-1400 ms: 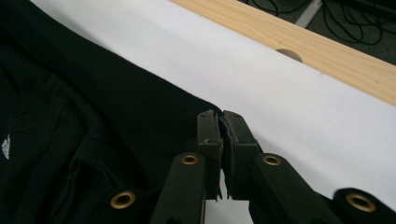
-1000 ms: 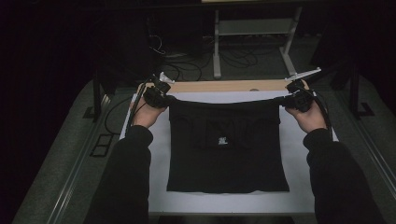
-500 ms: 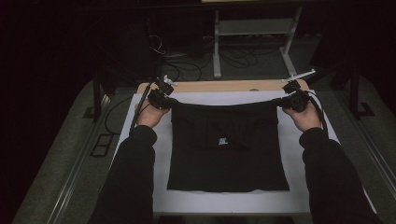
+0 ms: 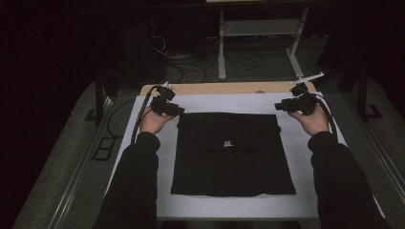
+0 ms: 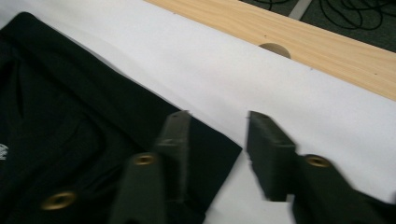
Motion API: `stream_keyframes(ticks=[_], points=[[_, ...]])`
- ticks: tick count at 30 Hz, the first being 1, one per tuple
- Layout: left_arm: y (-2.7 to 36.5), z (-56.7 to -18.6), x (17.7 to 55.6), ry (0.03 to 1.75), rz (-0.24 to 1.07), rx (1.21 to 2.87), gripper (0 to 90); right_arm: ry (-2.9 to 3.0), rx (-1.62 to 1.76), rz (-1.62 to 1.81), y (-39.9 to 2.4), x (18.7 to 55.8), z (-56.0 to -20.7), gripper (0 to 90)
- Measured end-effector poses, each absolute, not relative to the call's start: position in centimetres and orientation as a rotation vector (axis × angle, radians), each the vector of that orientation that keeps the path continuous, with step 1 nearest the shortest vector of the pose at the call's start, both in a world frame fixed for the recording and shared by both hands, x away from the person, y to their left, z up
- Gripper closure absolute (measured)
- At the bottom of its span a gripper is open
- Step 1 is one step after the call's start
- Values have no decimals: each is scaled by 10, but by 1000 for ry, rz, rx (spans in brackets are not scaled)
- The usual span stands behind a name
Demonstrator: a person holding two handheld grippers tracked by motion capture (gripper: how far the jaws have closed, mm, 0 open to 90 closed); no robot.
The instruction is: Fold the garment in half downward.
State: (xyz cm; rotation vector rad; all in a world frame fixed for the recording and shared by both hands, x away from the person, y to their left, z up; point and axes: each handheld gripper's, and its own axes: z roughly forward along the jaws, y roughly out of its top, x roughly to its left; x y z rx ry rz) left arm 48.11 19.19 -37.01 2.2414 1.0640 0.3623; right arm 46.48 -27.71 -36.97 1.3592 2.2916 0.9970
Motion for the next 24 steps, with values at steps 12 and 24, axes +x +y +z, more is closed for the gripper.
stream_keyframes(ticks=[12,24], points=[[209,-362,466,997,284,2109,119,2300,1412,1145,-283,458,-382,120],[195,-369,459,905,259,2055,0,2321,1356,1238,-277,454,-381,0]])
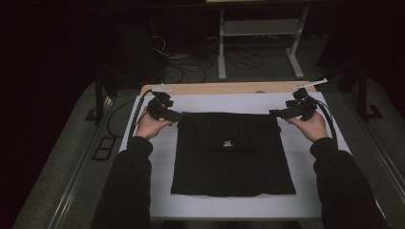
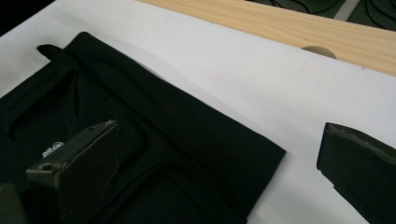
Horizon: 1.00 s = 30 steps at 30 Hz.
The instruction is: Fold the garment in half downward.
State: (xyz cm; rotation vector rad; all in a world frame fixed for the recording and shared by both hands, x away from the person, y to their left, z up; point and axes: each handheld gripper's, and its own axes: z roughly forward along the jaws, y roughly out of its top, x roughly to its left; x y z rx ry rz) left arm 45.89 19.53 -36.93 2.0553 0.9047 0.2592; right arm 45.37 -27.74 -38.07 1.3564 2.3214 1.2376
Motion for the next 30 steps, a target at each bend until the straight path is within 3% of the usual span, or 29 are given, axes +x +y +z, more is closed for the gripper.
stream_keyframes(ticks=[30], points=[[169,-371,450,740,233,2109,0,2445,1198,1248,-241,443,-378,0]])
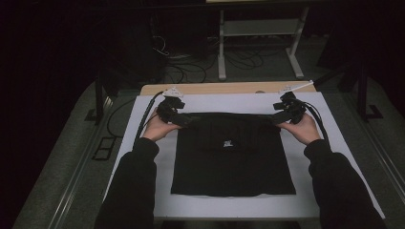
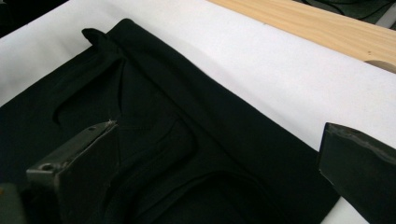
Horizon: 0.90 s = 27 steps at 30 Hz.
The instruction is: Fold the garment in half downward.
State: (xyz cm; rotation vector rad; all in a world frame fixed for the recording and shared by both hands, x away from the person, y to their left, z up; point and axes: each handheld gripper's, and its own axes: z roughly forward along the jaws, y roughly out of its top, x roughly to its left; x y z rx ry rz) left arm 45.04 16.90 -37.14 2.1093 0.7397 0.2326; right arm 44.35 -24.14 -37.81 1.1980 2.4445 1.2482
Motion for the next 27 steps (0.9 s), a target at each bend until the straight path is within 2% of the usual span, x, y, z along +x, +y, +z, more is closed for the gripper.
stream_keyframes(ticks=[27], points=[[148,-393,449,666,135,2151,0,2569,1111,1199,-206,438,-394,0]])
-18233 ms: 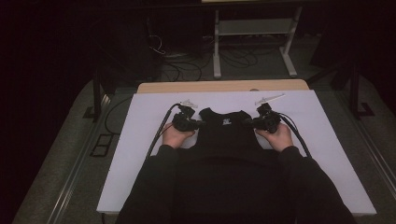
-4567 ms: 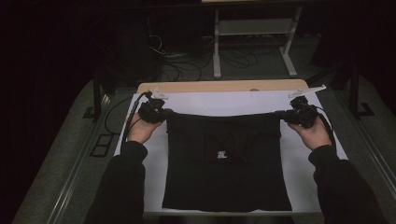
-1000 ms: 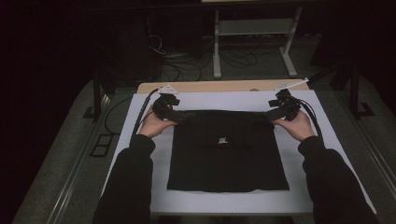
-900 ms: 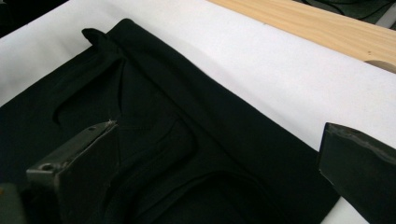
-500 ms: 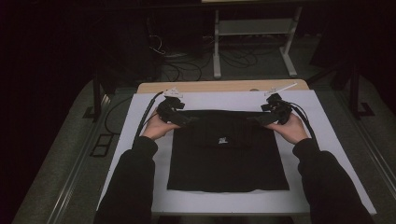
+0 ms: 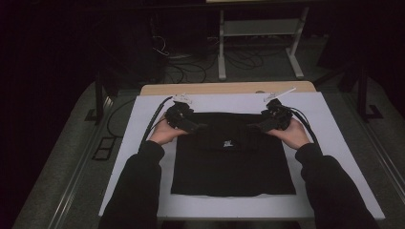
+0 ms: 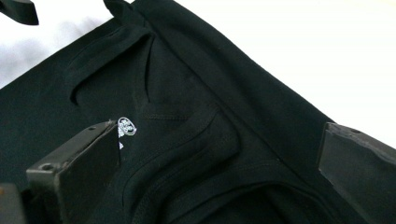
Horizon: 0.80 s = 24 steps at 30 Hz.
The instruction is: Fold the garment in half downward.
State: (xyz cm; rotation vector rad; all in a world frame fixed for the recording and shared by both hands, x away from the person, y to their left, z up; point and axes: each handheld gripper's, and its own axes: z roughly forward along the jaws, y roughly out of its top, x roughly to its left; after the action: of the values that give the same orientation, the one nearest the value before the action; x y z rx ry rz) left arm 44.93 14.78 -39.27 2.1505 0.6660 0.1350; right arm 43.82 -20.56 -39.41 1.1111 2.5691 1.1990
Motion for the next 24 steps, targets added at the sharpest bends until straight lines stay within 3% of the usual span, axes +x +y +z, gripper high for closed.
stream_keyframes(ticks=[5,10,16,24], points=[[144,-400,451,667,97,2159,0,2585,1106,1200,-200,439,-398,0],[142,-406,455,664,72,2156,0,2621,1091,1204,-197,440,-403,79],[149,-413,464,701,65,2133,89,2644,1107,1203,-195,444,-408,156],[156,-425,472,763,11,2136,194,2658,1127,1158,-195,450,-417,382]])
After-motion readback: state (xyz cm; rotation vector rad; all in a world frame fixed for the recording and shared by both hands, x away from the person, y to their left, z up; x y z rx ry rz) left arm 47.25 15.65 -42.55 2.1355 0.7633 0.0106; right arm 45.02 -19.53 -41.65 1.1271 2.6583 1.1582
